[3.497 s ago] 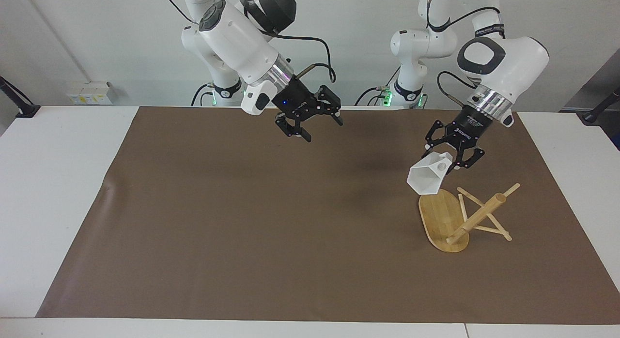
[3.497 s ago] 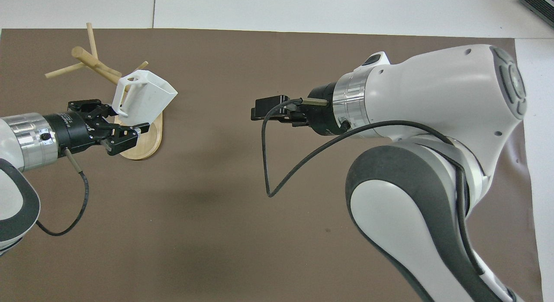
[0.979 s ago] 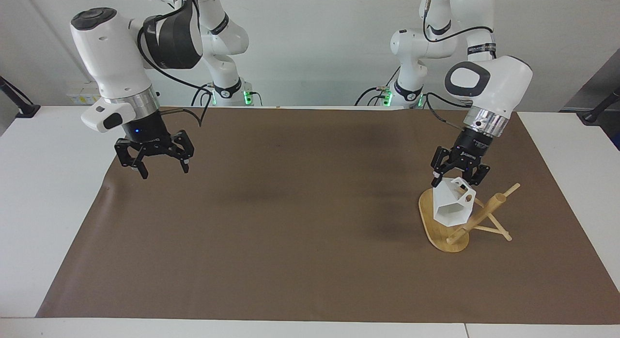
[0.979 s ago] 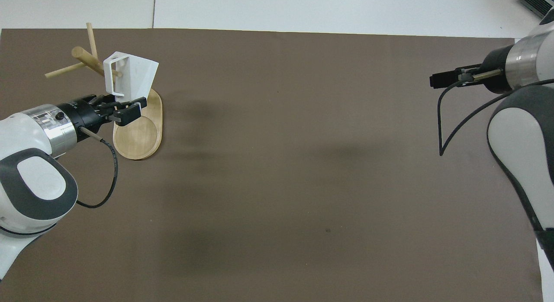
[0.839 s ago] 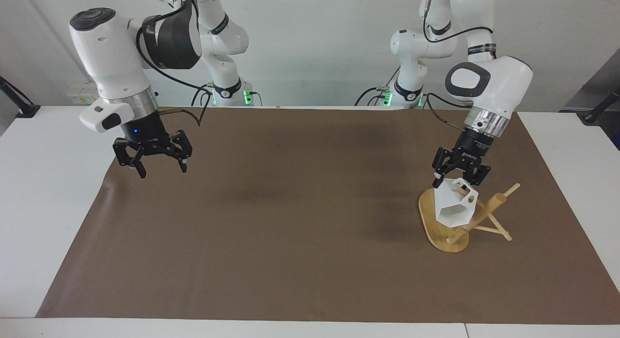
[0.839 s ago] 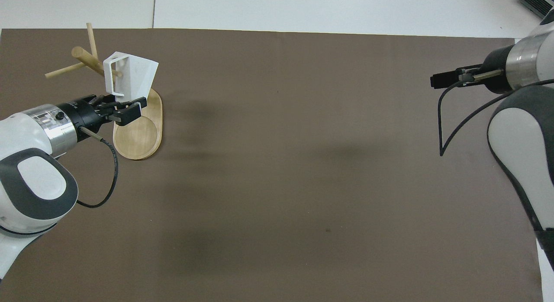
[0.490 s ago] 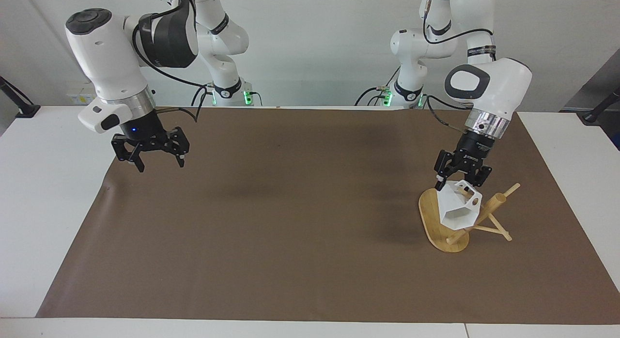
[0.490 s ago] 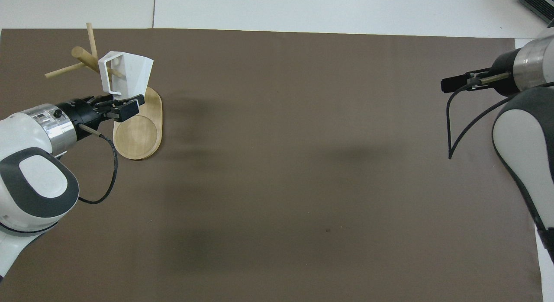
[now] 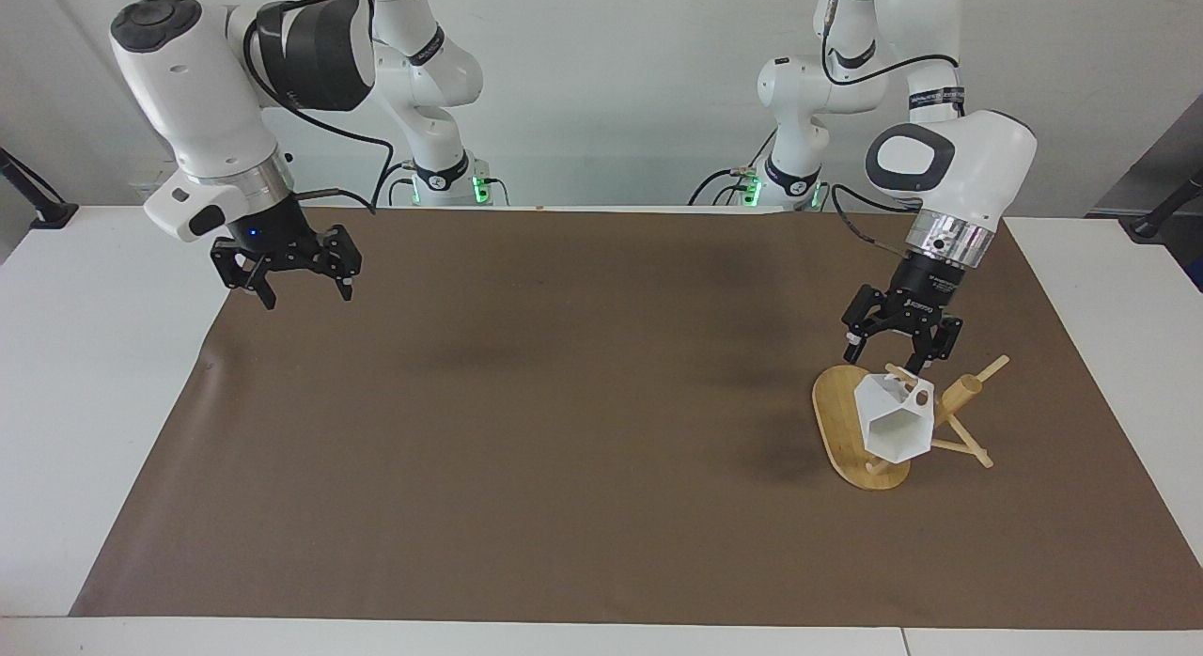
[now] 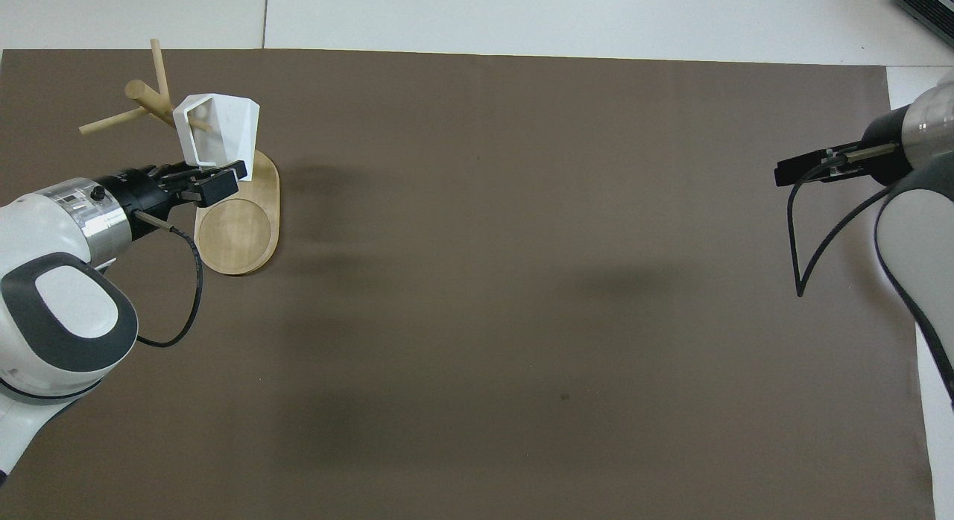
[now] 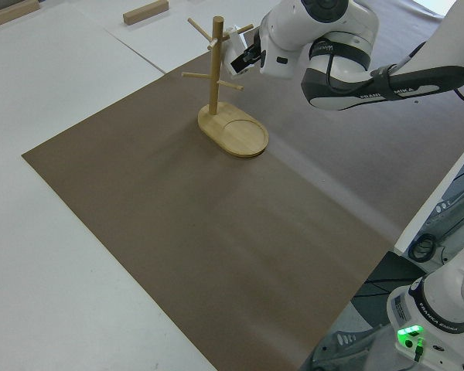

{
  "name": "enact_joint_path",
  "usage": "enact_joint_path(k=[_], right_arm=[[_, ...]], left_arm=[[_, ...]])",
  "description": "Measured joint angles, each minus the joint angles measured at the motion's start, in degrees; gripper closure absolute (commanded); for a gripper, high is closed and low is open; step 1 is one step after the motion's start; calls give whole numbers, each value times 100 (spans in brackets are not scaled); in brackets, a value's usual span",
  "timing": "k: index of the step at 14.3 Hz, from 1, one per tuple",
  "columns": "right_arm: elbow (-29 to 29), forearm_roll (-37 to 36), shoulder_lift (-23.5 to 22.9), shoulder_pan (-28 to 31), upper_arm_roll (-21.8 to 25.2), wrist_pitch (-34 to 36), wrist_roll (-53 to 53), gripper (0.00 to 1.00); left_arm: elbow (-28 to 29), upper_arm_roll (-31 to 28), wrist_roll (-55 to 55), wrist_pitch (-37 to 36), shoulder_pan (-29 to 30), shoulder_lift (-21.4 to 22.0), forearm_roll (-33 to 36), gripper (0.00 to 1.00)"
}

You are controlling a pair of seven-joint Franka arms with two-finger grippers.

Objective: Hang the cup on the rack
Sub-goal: 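Open the left gripper and pull it back from the hung cup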

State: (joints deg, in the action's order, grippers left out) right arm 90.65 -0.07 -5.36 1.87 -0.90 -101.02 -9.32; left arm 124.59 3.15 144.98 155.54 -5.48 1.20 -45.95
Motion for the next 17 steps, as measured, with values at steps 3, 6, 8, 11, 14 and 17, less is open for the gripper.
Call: enact_joint_path(k=[3, 6, 8, 11, 14, 17], right_arm=[[-84, -1, 19, 0, 5, 167, 22, 0], [-112, -1, 30, 1, 22, 204, 314, 0], [-131, -1, 49, 1, 22, 312, 393, 0], [-174, -1, 74, 0, 22, 547, 432, 0], [-207, 0, 86, 0, 22, 705, 433, 0], [-207, 22, 86, -2, 22, 771, 434, 0]], left_arm=[[-63, -29, -1, -403, 76, 45, 447, 0], [-258, -52, -1, -1179, 353, 226, 1205, 0], [-467, -64, -1, -1708, 506, 326, 1623, 0], [-773, -78, -1, -2406, 724, 391, 2042, 0], [-1127, -78, -2, -3189, 795, 413, 2558, 0], [-1583, -77, -122, -3869, 801, 425, 3107, 0]])
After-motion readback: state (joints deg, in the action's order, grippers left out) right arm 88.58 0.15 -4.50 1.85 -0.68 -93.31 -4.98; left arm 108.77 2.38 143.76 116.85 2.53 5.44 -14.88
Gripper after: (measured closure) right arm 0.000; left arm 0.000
